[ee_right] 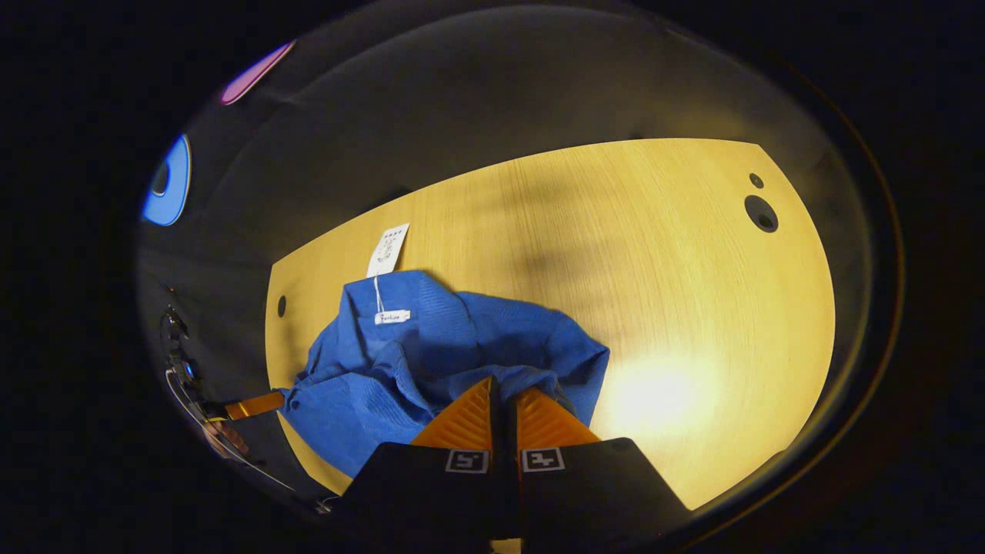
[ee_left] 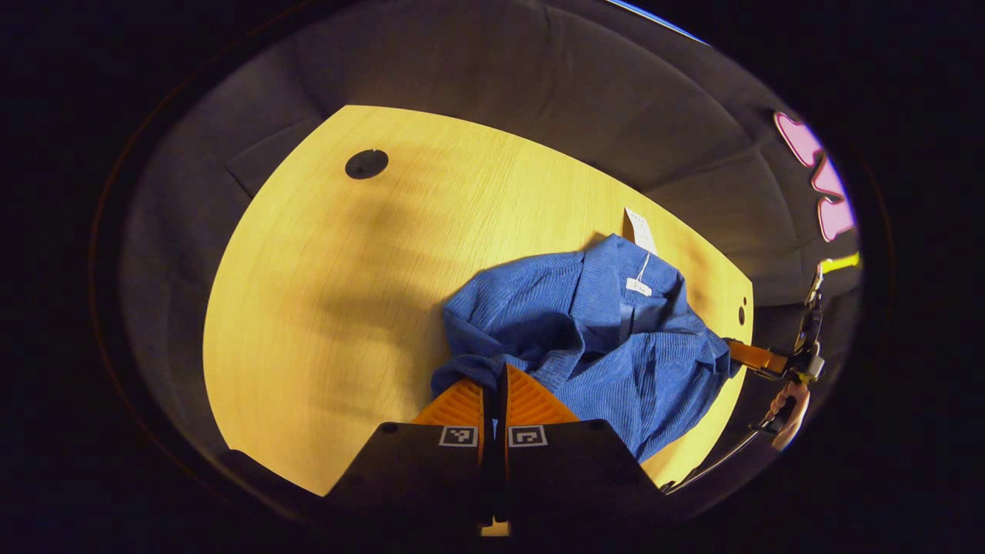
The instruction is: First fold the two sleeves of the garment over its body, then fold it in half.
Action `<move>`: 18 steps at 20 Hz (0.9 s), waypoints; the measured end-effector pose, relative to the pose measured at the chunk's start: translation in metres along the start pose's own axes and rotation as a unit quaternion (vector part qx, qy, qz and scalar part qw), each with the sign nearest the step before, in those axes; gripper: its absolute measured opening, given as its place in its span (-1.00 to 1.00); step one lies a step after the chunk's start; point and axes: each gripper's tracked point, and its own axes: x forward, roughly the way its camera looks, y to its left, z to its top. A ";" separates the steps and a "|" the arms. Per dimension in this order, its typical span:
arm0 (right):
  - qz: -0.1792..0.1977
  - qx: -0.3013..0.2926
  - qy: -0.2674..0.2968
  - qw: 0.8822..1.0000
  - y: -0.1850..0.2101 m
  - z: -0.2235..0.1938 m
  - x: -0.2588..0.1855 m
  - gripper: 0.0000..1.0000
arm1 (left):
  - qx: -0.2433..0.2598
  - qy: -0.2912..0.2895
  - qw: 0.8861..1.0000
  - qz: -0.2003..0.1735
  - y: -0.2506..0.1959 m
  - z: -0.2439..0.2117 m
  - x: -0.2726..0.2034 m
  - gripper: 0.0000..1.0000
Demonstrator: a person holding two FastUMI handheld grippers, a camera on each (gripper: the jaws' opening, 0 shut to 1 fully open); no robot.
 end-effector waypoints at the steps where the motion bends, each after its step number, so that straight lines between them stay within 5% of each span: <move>1: -0.004 0.003 0.002 1.000 -0.006 0.001 0.005 -0.97 | -0.001 -0.003 1.000 -0.005 -0.002 0.000 0.005 -1.00; 6: -0.008 -0.014 0.022 1.000 -0.018 -0.013 0.026 -1.00 | -0.011 -0.010 1.000 -0.026 -0.004 0.009 0.029 -0.92; 7: -0.005 -0.021 0.008 1.000 -0.017 -0.009 0.026 -0.53 | -0.021 -0.029 0.999 -0.035 -0.008 0.015 0.031 -0.84; 9: 0.014 -0.013 -0.038 0.999 -0.008 0.012 0.018 0.01 | -0.039 -0.085 0.995 -0.044 -0.010 0.032 0.024 0.36; 12: 0.021 0.021 -0.120 0.992 -0.013 0.054 -0.012 0.95 | -0.040 -0.163 0.985 -0.039 -0.002 0.052 -0.003 0.58; 18: -0.004 -0.020 -0.229 0.973 -0.026 0.071 -0.091 0.95 | -0.020 -0.264 0.964 -0.035 -0.014 0.054 -0.070 0.64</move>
